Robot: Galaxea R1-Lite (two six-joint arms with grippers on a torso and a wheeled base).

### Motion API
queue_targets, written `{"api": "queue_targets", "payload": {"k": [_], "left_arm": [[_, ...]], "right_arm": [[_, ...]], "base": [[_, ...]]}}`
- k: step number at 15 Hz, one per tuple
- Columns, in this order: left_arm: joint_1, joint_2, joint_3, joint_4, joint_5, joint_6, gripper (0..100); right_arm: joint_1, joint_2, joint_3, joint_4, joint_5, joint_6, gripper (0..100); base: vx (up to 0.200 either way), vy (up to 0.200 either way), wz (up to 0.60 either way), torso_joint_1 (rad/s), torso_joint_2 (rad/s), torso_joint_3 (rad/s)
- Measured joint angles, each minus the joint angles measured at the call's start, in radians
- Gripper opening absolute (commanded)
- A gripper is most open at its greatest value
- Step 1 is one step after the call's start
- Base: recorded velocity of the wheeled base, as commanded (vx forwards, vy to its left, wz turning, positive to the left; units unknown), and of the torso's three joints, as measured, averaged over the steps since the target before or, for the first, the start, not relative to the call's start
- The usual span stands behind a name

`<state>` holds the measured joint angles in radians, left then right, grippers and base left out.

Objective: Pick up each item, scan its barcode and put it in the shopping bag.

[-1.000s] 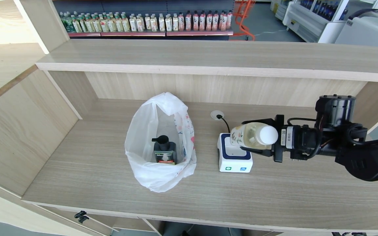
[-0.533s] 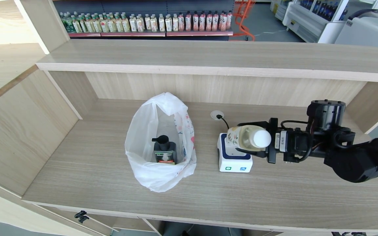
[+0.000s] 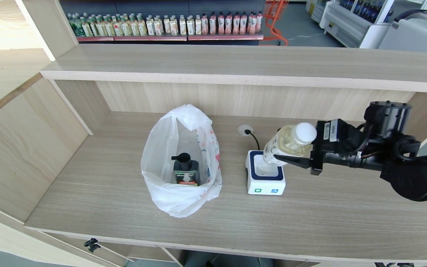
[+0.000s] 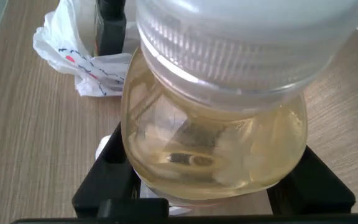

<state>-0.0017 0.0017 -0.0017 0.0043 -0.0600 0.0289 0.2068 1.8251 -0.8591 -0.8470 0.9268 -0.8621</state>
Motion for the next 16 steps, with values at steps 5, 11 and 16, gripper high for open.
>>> {"api": "queue_targets", "payload": {"k": [5, 11, 16], "left_arm": [[0.0, 0.0, 0.0, 0.0, 0.0, 0.0, 100], [0.0, 0.0, 0.0, 0.0, 0.0, 0.0, 100], [0.0, 0.0, 0.001, 0.0, 0.0, 0.0, 100]], "right_arm": [[-0.011, -0.179, 0.018, -0.002, -0.272, 0.523, 0], [0.049, -0.226, 0.025, -0.005, -0.391, 0.695, 0], [0.047, -0.263, 0.054, -0.005, -0.391, 0.744, 0]], "base": [[0.0, 0.0, 0.0, 0.0, 0.0, 0.0], [0.0, 0.0, 0.0, 0.0, 0.0, 0.0], [0.0, 0.0, 0.0, 0.0, 0.0, 0.0]]}}
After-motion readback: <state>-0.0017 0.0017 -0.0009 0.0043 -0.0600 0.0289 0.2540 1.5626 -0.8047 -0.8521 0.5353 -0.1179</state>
